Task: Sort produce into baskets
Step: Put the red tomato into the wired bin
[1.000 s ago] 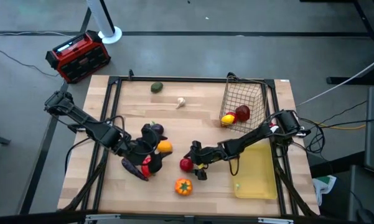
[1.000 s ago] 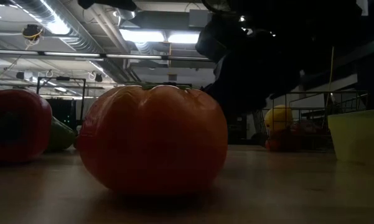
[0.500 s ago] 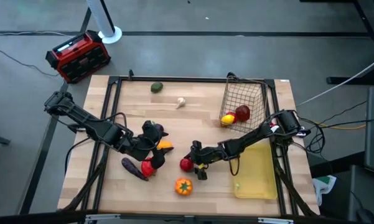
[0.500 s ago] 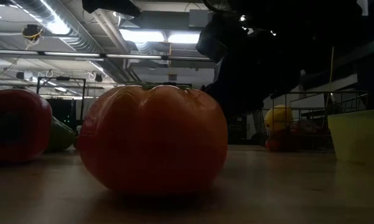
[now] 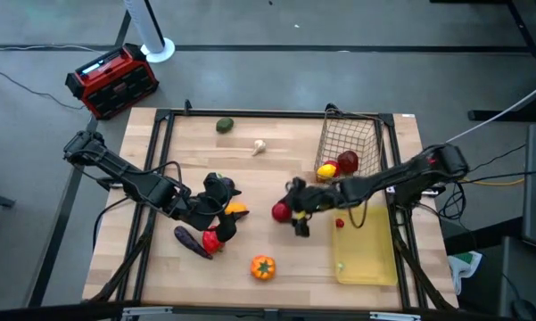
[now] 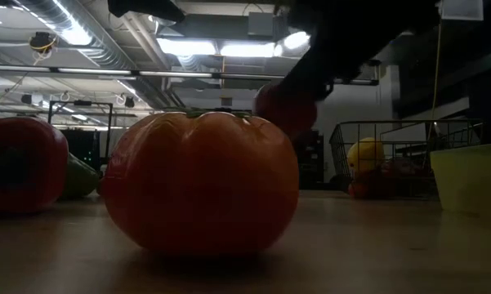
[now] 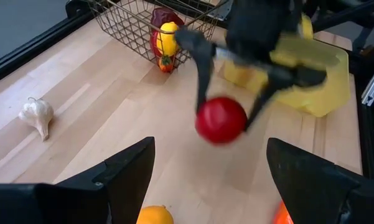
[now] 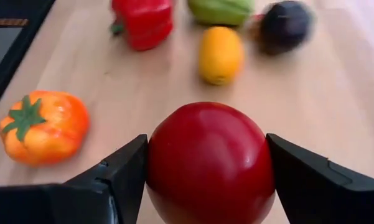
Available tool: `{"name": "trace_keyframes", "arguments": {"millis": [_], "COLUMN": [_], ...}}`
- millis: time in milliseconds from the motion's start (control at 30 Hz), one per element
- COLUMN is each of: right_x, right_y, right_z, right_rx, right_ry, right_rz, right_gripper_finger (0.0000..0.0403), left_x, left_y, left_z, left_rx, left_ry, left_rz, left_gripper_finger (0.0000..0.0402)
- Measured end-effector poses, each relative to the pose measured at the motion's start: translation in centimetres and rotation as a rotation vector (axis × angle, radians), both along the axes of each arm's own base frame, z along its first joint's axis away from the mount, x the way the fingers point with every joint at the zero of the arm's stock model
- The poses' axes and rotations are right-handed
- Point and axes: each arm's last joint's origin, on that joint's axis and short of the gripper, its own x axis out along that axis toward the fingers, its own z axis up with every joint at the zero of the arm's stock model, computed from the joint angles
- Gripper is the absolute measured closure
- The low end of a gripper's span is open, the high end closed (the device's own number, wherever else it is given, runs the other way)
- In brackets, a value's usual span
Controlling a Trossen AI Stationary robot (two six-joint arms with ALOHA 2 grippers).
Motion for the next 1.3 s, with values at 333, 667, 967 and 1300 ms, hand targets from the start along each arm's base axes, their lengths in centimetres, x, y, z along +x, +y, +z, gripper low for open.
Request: {"name": "trace_keyframes", "arguments": {"millis": [333,667,967,1300], "right_x": [-6.3,-11.6,-13.3,-13.5], "right_y": [-5.7,-9.9,-12.3,-12.8], "right_z": [6.2,7.4,6.5,6.3], "right_rx": [-0.11,-0.298,-0.294,-0.281], "right_ry": [0.03,0.213,0.375,0.388], "right_rz": [-0.24,-0.566,-0.667,-0.689], "right_gripper_finger": [0.0119,0.0118,0.0118,0.0118], "left_x": [0.0,0.0,0.1,0.1], "left_y": [0.0,0.0,0.0,0.0], "left_z": [0.0,0.0,0.1,0.1], "left_rx": [0.029,0.043,0.037,0.036], "left_ry": [0.011,0.013,0.004,0.006], "left_rz": [-0.019,-0.029,-0.028,-0.026], "left_gripper_finger": [0.0098,0.0098,0.0098,0.0098]}}
